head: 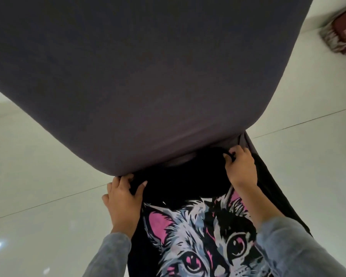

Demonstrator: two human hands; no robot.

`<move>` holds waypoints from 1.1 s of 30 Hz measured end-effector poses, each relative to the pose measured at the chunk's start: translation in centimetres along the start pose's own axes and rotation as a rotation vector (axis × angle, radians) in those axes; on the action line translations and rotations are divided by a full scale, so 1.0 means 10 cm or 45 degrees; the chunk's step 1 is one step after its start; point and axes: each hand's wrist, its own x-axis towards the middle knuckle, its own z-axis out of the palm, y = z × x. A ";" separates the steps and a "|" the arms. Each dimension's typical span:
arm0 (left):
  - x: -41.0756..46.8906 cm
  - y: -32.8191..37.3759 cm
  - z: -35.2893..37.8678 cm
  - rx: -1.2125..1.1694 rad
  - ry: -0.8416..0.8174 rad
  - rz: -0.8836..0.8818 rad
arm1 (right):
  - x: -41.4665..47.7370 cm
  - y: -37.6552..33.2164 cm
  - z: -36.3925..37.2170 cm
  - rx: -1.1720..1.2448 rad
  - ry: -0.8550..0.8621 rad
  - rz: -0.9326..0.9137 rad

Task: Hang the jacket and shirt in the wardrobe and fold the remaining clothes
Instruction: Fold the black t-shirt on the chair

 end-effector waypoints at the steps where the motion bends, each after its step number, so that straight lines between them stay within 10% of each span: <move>1: 0.01 -0.01 0.00 -0.046 0.003 0.031 | 0.02 -0.01 -0.01 0.043 0.040 0.033; 12: -0.21 0.14 0.07 -0.599 0.047 0.089 | 0.03 -0.09 -0.15 0.468 0.107 -0.113; 17: -0.42 0.07 0.26 -0.235 -0.172 0.594 | -0.52 0.27 0.04 0.116 0.118 -0.259; 27: -0.34 -0.01 0.42 0.460 -0.294 0.649 | -0.79 0.59 0.02 -0.354 -0.136 -0.260; 33: -0.30 0.03 0.41 0.520 -0.410 0.627 | -1.21 0.78 0.03 -0.247 0.120 -0.275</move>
